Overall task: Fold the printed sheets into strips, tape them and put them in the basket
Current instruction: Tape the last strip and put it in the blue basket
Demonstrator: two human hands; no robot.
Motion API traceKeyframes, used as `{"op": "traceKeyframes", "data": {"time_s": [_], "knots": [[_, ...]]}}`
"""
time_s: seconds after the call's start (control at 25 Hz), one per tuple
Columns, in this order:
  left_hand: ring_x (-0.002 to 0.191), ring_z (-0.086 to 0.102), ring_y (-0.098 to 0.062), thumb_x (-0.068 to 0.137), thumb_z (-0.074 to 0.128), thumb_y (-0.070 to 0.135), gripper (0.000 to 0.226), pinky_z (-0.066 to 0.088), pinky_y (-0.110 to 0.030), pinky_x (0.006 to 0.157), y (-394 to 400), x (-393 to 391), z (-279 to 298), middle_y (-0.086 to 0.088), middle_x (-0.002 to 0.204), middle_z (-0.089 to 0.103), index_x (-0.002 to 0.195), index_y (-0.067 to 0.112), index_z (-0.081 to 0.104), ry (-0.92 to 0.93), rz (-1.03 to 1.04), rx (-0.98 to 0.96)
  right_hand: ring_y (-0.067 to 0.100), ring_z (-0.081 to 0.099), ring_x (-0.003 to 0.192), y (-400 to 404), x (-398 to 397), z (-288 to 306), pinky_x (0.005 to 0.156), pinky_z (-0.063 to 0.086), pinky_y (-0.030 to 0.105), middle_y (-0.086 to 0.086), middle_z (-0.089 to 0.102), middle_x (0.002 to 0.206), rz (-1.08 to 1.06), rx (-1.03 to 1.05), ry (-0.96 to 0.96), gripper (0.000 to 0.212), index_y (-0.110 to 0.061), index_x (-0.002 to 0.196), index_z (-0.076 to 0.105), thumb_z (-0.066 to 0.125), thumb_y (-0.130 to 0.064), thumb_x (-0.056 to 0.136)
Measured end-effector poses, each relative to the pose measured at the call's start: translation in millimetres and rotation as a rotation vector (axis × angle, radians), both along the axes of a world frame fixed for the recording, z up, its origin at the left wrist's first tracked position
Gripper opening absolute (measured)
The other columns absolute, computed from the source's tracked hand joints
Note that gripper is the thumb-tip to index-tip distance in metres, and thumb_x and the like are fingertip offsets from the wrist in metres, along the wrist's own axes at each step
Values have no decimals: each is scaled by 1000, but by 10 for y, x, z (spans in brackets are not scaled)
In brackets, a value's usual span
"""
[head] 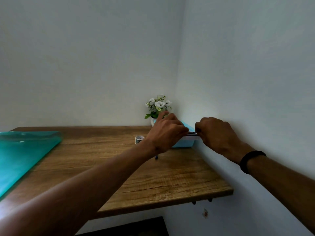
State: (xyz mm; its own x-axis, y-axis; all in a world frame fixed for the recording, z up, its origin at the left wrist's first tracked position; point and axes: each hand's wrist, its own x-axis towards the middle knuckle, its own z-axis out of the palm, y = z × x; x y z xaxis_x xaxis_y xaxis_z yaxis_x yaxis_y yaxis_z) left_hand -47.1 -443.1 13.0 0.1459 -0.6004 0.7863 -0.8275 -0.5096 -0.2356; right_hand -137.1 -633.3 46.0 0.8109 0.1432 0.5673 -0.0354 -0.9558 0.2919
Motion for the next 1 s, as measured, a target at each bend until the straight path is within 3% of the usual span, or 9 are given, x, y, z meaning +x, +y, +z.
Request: {"op": "traceKeyframes", "data": {"time_s": [0.24, 0.32, 0.44, 0.56, 0.72, 0.8, 0.88, 1.0], "knots": [[120, 60, -24, 94, 68, 52, 42, 36, -52, 111, 15, 4, -131, 0, 126, 74, 128, 28, 71, 171, 82, -18, 23, 59, 113, -72, -36, -70, 80, 58, 41, 1, 64, 125, 110, 77, 84, 46, -23, 134, 61, 70, -23, 89], [125, 57, -25, 94, 69, 49, 44, 36, -49, 111, 27, 11, -140, 0, 132, 71, 133, 28, 68, 218, 116, 4, 23, 59, 114, -89, -13, -97, 84, 58, 43, 2, 63, 129, 120, 79, 134, 53, -24, 137, 57, 74, -30, 87], [122, 58, -26, 98, 68, 35, 33, 44, -44, 103, 47, 14, -137, -1, 130, 72, 130, 27, 70, 259, 131, -17, 22, 63, 108, -50, 68, -112, 84, 57, 38, 3, 66, 126, 133, 107, 131, 43, -24, 134, 59, 68, -35, 93], [119, 59, -24, 99, 68, 32, 28, 55, -42, 90, 43, 3, -127, 0, 127, 74, 126, 26, 74, 290, 143, -48, 21, 65, 103, 75, 119, -120, 74, 51, 29, 4, 68, 126, 81, 29, 131, 32, -23, 132, 60, 58, -28, 100], [115, 60, -21, 100, 67, 33, 28, 55, -37, 80, 28, -5, -122, 1, 122, 76, 125, 27, 75, 289, 148, -103, 19, 65, 99, 110, 106, -118, 74, 53, 30, 1, 68, 122, -13, -106, 117, 38, -23, 137, 53, 57, -22, 99], [119, 60, -21, 100, 67, 34, 31, 54, -37, 86, 23, -18, -132, -1, 126, 74, 130, 26, 72, 303, 143, -103, 18, 65, 98, 108, 89, -118, 75, 53, 30, 0, 67, 120, -25, -124, 121, 39, -21, 137, 51, 58, -22, 99], [131, 55, -24, 101, 64, 41, 44, 49, -42, 104, 10, -20, -171, -3, 140, 67, 141, 24, 63, 375, 187, -69, 18, 66, 100, 143, 68, -144, 76, 53, 29, 0, 67, 122, -40, -143, 123, 43, -22, 141, 48, 58, -24, 99], [151, 33, -30, 99, 52, 62, 75, 24, -54, 125, -14, 4, -283, -8, 161, 44, 158, 18, 37, 556, 378, -38, 19, 67, 99, 206, 64, -185, 70, 50, 28, 1, 66, 126, -54, -182, 105, 45, -21, 144, 44, 55, -20, 100]]}}
